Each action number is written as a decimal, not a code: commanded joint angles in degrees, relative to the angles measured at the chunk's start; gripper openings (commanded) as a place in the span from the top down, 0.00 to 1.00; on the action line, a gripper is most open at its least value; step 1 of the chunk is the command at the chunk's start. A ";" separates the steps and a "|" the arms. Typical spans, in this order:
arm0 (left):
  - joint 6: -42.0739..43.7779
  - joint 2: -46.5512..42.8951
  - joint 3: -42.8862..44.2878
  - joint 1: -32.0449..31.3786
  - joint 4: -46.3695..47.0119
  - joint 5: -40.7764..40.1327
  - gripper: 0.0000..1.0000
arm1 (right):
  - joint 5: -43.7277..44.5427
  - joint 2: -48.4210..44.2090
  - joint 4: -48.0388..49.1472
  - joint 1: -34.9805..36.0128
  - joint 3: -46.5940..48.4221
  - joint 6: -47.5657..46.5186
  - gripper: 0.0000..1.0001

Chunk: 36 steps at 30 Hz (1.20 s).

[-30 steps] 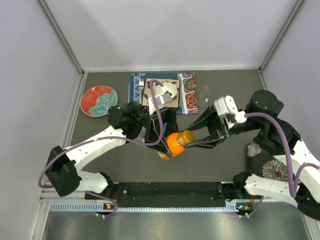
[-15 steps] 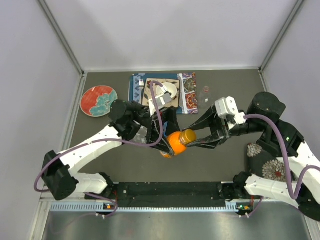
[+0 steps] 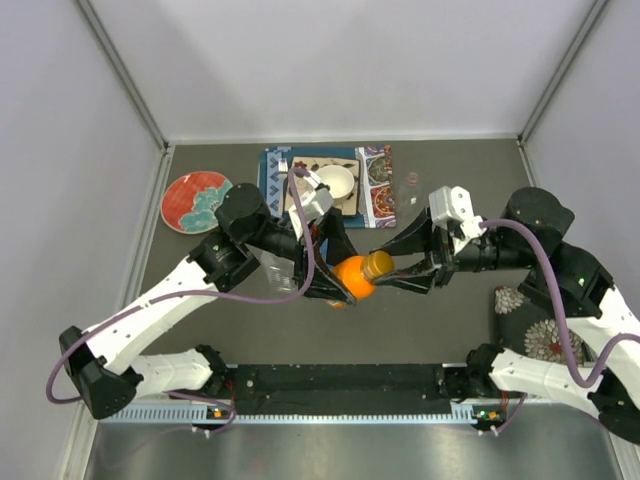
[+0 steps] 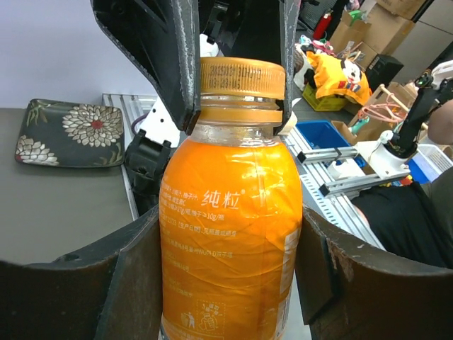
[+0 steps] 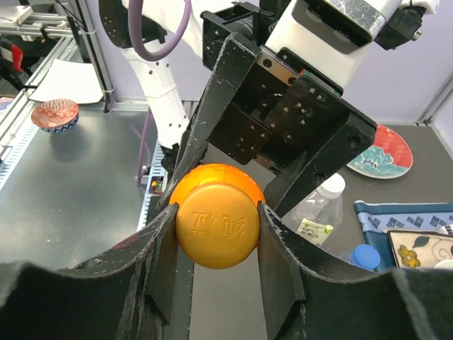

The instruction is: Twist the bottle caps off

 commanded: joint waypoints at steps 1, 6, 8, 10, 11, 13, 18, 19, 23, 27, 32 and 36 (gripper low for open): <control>4.44 -1.38 2.09 1.22 -1.74 -4.32 0.73 | -7.53 -1.15 -2.68 0.78 3.70 0.84 1.00; -20.60 1.43 -2.29 1.13 22.45 7.27 0.72 | -25.54 0.87 -4.00 0.78 7.31 0.40 1.00; -30.07 3.27 -4.50 1.13 41.81 8.17 0.72 | -28.38 1.31 -3.91 0.78 8.27 0.31 1.00; -39.49 4.60 -4.68 1.13 52.17 9.22 0.73 | -29.97 1.58 -4.00 0.70 8.72 -0.04 1.00; -41.60 5.56 -4.68 1.22 54.40 9.40 0.73 | -30.06 1.75 -4.00 0.87 8.98 -0.21 1.00; -43.30 5.83 -4.68 1.13 54.87 9.66 0.73 | -28.66 1.58 -4.00 0.79 9.42 -0.30 1.00; -23.70 2.85 -3.27 1.39 31.64 8.00 0.73 | -9.58 -0.26 -3.65 0.70 10.21 0.05 1.00; -17.87 2.06 -1.36 1.48 24.35 7.13 0.73 | -3.58 -0.88 -3.30 0.78 10.21 0.66 1.00; 1.34 -0.06 2.53 1.39 -0.31 0.10 0.73 | 24.64 -3.16 -0.84 0.70 8.90 2.50 1.00; 6.61 -1.20 2.97 1.40 -6.47 -4.90 0.73 | 58.59 -2.38 -0.31 0.70 5.21 5.14 1.00; 11.10 -6.45 0.60 1.39 -9.82 -13.96 0.73 | 79.26 -0.01 -1.88 -1.05 -6.45 13.21 1.00; 15.67 -11.65 -1.86 1.31 -15.27 -22.31 0.73 | 73.35 0.78 -3.82 -7.63 -15.26 27.34 1.00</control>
